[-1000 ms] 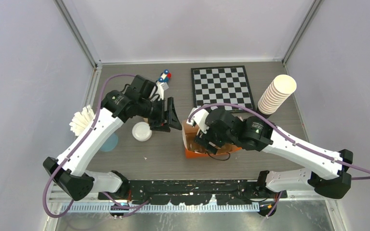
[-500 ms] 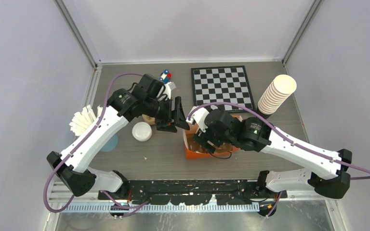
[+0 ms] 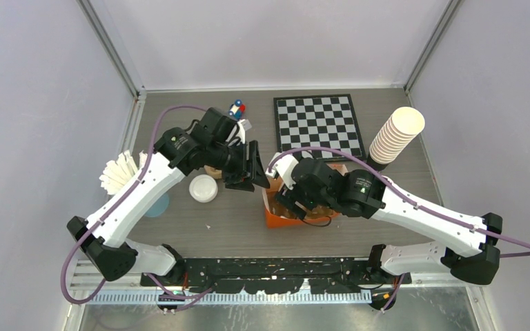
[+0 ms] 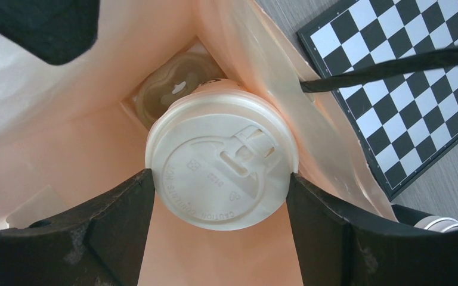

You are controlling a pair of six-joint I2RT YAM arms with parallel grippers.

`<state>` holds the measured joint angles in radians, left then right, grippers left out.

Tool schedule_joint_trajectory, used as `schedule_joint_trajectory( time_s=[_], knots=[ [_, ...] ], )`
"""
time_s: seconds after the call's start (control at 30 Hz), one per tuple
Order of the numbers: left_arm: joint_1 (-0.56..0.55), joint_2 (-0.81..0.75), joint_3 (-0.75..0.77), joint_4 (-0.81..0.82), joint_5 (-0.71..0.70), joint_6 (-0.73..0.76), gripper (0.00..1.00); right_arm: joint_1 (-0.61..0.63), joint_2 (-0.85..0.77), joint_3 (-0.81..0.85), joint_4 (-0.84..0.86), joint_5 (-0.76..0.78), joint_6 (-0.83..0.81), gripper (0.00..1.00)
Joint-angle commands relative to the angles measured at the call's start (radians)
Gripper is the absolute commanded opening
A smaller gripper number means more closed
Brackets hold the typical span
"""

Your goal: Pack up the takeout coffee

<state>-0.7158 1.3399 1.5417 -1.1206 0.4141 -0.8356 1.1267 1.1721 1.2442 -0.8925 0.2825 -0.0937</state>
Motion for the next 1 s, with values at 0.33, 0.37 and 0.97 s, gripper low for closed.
schedule_joint_trajectory(
  time_s=[0.33,0.37,0.97],
  knots=[
    [-0.02,0.039,0.038,0.176,-0.068,0.319,0.0,-0.018,-0.06,0.083,-0.122,-0.005,-0.112,0.63],
    [-0.02,0.042,0.045,0.198,-0.059,0.352,0.0,-0.02,-0.064,0.089,-0.146,-0.011,-0.119,0.63],
    [-0.016,-0.081,-0.183,0.481,-0.02,0.494,0.16,-0.021,-0.062,-0.013,-0.06,-0.016,-0.15,0.6]
  ],
)
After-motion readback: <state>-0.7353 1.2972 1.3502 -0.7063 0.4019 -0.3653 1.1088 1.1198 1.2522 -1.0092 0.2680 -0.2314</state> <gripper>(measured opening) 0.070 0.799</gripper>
